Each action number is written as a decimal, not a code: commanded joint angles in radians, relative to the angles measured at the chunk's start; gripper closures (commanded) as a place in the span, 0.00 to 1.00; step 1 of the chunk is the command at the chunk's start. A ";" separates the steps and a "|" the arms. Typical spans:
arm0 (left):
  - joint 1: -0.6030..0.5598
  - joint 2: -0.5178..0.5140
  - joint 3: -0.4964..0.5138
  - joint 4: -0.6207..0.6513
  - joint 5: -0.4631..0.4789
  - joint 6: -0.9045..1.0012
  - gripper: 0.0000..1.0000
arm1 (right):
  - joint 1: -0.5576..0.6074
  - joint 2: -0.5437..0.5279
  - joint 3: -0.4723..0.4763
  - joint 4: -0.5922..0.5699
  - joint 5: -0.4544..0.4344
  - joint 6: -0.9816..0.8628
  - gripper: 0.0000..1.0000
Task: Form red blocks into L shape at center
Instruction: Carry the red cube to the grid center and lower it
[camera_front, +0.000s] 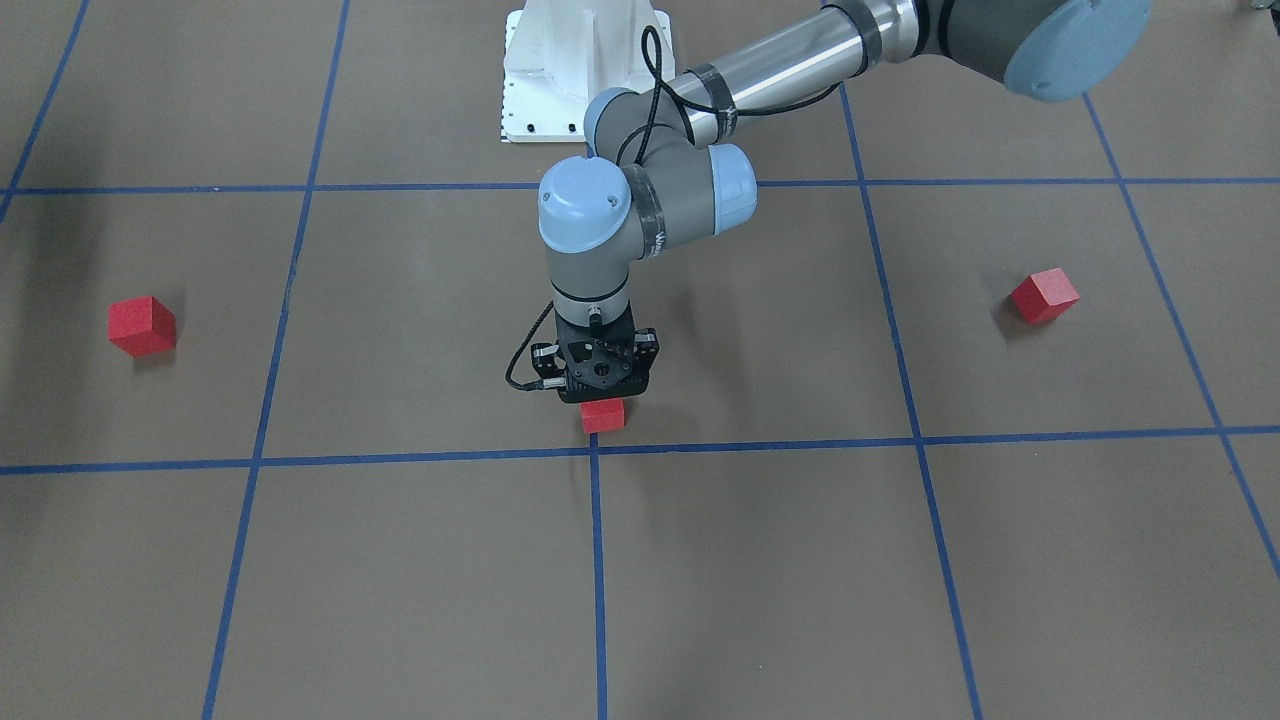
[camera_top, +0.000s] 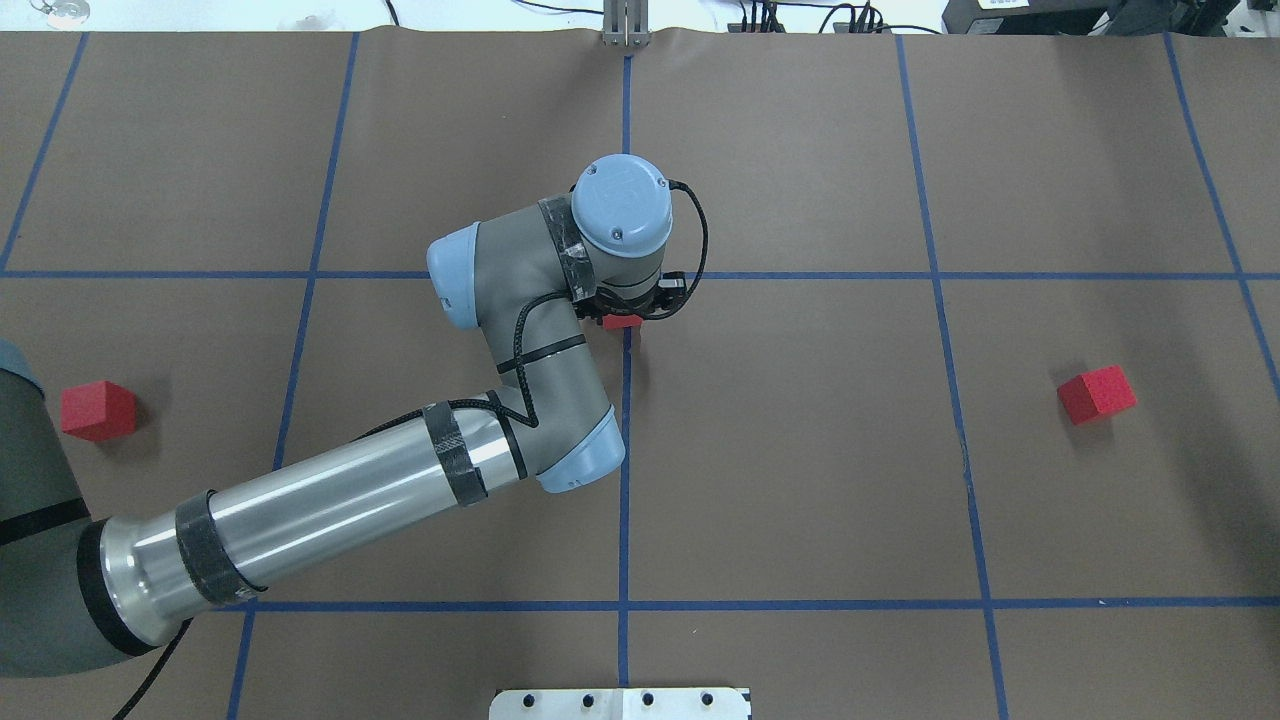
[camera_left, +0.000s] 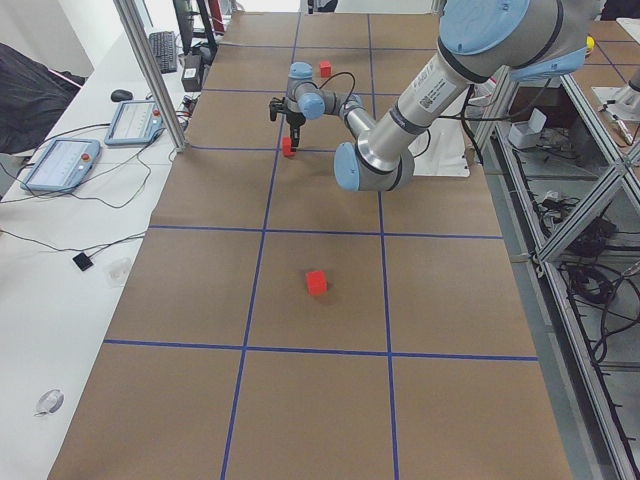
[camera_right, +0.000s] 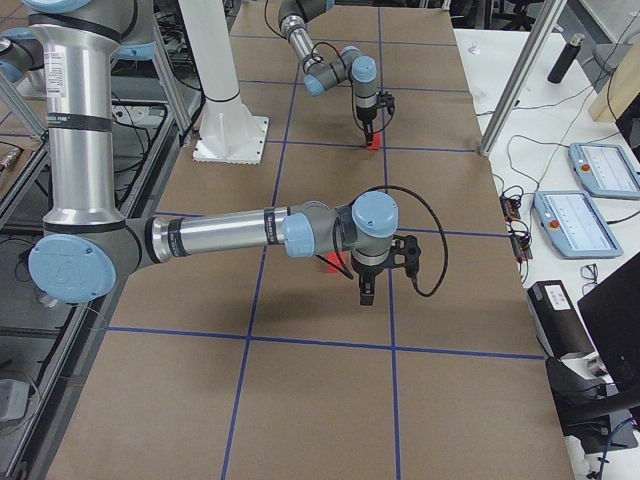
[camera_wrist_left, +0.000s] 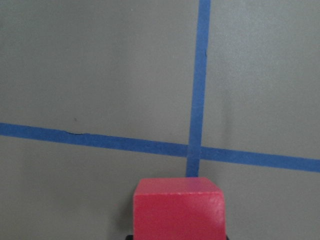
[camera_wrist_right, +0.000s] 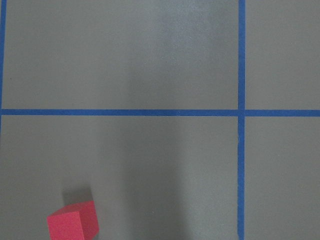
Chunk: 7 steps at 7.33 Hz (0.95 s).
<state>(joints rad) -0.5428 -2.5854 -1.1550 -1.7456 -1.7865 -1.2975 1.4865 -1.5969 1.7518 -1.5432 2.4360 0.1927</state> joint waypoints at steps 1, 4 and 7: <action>0.003 -0.013 0.000 0.000 -0.001 0.003 1.00 | 0.000 0.000 0.000 0.000 0.000 -0.001 0.00; 0.007 -0.016 0.008 0.003 -0.001 0.043 0.97 | 0.000 0.000 0.000 -0.002 0.000 -0.001 0.00; 0.006 -0.015 0.008 0.009 0.001 0.044 0.96 | 0.000 0.000 -0.002 -0.002 0.000 -0.001 0.00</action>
<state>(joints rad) -0.5366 -2.6014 -1.1478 -1.7397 -1.7861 -1.2545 1.4864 -1.5969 1.7508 -1.5446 2.4359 0.1917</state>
